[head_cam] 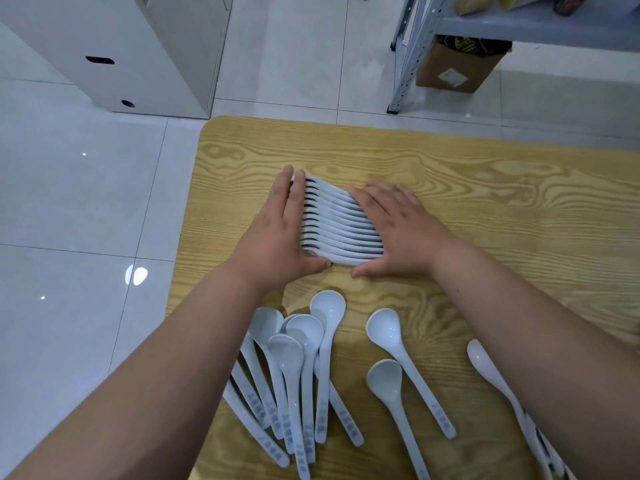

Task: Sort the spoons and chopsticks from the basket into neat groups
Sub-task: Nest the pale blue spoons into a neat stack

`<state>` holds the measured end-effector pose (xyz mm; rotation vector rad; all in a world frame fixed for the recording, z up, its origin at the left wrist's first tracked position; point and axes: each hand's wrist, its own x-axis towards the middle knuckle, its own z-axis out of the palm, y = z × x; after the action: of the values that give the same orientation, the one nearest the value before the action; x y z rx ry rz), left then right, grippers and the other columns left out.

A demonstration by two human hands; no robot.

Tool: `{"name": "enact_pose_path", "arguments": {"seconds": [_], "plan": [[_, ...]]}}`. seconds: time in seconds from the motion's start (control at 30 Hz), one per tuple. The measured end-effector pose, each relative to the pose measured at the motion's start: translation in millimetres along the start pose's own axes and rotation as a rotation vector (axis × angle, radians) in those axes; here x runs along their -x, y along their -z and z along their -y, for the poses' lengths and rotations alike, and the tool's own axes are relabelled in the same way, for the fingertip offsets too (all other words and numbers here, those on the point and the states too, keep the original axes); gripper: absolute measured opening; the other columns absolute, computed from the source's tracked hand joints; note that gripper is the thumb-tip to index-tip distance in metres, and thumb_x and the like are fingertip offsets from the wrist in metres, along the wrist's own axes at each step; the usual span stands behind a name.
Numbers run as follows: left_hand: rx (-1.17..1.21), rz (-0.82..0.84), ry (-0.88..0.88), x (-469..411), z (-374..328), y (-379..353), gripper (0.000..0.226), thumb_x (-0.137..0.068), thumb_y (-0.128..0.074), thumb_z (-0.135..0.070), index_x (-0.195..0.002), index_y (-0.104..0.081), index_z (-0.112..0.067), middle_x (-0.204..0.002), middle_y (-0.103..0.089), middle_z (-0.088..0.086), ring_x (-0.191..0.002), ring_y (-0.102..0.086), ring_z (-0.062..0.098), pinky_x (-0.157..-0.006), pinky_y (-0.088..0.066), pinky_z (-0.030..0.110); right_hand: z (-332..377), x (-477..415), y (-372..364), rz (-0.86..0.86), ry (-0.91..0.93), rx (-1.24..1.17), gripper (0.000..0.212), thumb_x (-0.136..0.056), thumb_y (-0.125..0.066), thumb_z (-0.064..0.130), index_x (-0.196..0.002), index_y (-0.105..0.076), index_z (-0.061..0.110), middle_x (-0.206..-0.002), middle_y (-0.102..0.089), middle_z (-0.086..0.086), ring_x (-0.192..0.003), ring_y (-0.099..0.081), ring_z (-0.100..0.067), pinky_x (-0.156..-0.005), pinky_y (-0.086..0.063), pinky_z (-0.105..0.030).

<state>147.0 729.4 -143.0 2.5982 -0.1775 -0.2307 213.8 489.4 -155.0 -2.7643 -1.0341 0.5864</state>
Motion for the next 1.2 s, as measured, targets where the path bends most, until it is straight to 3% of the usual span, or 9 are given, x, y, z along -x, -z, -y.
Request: {"name": "enact_pose_path", "arguments": {"seconds": [0.13,0.37,0.53,0.77,0.97,1.2], "plan": [[0.026,-0.074,-0.004,7,1,-3,0.131,-0.063,-0.09,-0.046,-0.159,-0.011,-0.005,-0.166,-0.011,0.016,-0.152,-0.017,0.028,-0.117,-0.027,0.036,4,4,-3,-0.032,-0.037,0.015,0.124,-0.065,-0.041,0.093,-0.159,0.002,0.025,-0.165,-0.009,0.002,-0.154,0.005,-0.016,-0.124,0.006,-0.046],[-0.01,-0.071,-0.008,8,-2,-4,0.128,-0.065,-0.087,-0.049,-0.159,-0.013,-0.003,-0.165,-0.013,0.019,-0.151,-0.019,0.031,-0.116,-0.025,0.035,13,6,-10,-0.087,-0.08,0.057,0.124,-0.065,-0.033,0.095,-0.16,-0.01,0.019,-0.164,-0.02,-0.001,-0.153,-0.011,-0.022,-0.124,0.0,-0.051],[-0.106,-0.084,-0.023,9,-7,2,0.127,-0.065,-0.087,-0.052,-0.156,-0.019,0.004,-0.162,-0.019,0.027,-0.149,-0.021,0.039,-0.121,-0.024,0.055,11,5,-9,-0.052,-0.057,0.061,0.128,-0.062,-0.03,0.098,-0.16,-0.001,0.02,-0.167,-0.009,0.001,-0.155,-0.002,-0.02,-0.124,0.003,-0.051],[-0.278,-0.041,-0.115,9,-7,4,0.106,-0.082,-0.062,-0.063,-0.157,-0.023,-0.001,-0.165,-0.011,0.025,-0.153,-0.008,0.042,-0.125,-0.014,0.05,8,5,-1,-0.032,-0.051,0.046,0.126,-0.064,-0.032,0.098,-0.16,0.003,0.024,-0.168,0.0,0.002,-0.155,0.004,-0.019,-0.124,0.0,-0.052],[-0.346,-0.035,-0.166,6,-9,7,0.089,-0.089,-0.062,-0.054,-0.155,-0.031,-0.002,-0.162,-0.023,0.025,-0.152,-0.013,0.043,-0.123,-0.02,0.054,14,8,5,-0.039,-0.08,0.027,0.116,-0.07,-0.026,0.093,-0.16,0.0,0.025,-0.169,-0.001,0.001,-0.155,0.002,-0.019,-0.125,0.0,-0.05],[-0.345,-0.014,-0.139,7,-8,8,0.087,-0.093,-0.053,-0.055,-0.16,-0.021,-0.01,-0.167,-0.012,0.017,-0.155,-0.001,0.036,-0.126,-0.01,0.047,16,4,15,0.021,-0.124,0.009,0.108,-0.076,-0.035,0.088,-0.16,0.001,0.03,-0.169,0.004,0.002,-0.155,0.004,-0.018,-0.125,-0.002,-0.047]]}}
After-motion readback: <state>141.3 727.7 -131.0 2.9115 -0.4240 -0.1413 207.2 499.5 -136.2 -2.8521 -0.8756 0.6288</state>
